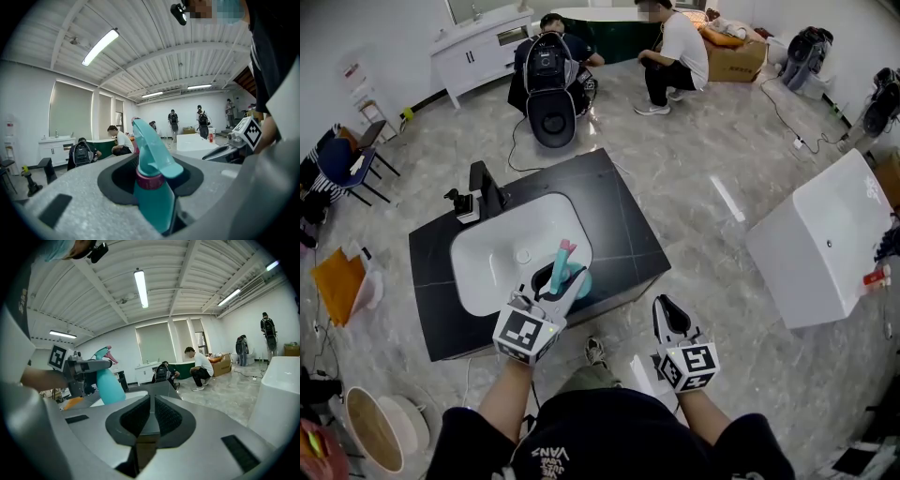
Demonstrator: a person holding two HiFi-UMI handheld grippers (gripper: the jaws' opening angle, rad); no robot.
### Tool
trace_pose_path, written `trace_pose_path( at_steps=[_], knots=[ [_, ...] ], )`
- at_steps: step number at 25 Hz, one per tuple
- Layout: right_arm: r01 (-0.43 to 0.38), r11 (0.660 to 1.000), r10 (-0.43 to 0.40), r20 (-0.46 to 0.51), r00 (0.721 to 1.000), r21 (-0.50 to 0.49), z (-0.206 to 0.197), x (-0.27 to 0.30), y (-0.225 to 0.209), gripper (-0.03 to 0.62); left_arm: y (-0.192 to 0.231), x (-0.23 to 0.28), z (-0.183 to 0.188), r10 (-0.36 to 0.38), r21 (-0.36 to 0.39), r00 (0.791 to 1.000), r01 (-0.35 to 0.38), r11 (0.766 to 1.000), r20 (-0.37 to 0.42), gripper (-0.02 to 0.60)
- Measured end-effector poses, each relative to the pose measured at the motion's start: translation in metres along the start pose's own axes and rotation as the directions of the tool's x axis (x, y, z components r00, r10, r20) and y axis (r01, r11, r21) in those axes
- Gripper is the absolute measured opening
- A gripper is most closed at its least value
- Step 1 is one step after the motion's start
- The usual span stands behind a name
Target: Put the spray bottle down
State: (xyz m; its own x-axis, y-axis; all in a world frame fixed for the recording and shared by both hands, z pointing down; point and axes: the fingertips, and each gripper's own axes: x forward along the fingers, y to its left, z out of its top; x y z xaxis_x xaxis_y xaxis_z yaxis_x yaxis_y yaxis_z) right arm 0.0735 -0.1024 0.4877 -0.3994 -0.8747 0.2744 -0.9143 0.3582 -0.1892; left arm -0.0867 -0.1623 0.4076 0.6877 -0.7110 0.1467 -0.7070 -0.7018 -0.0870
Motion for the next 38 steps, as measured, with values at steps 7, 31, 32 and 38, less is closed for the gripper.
trace_pose_path(
  at_steps=[7,31,32,38],
  knots=[
    [0.023,1.000,-0.023,-0.011,1.000,0.005,0.006,0.042,-0.003,0.018,0.040,0.031,-0.003,-0.031,0.014,1.000,0.031,0.999,0.004,0.158],
    [-0.115,0.993,0.111,-0.105,0.988,-0.027,0.024,0.115,-0.063,0.018,0.103,0.140,-0.035,0.130,-0.019,0.989,-0.131,0.991,-0.070,0.158],
    [-0.128,0.991,0.124,-0.109,0.986,-0.030,0.025,0.118,-0.066,0.018,0.105,0.145,-0.037,0.144,-0.021,0.987,-0.146,0.989,-0.074,0.158],
    [-0.192,0.980,0.184,-0.146,0.972,-0.043,0.029,0.132,-0.089,0.018,0.110,0.171,-0.044,0.213,-0.040,0.973,-0.217,0.975,-0.084,0.158]
  ],
)
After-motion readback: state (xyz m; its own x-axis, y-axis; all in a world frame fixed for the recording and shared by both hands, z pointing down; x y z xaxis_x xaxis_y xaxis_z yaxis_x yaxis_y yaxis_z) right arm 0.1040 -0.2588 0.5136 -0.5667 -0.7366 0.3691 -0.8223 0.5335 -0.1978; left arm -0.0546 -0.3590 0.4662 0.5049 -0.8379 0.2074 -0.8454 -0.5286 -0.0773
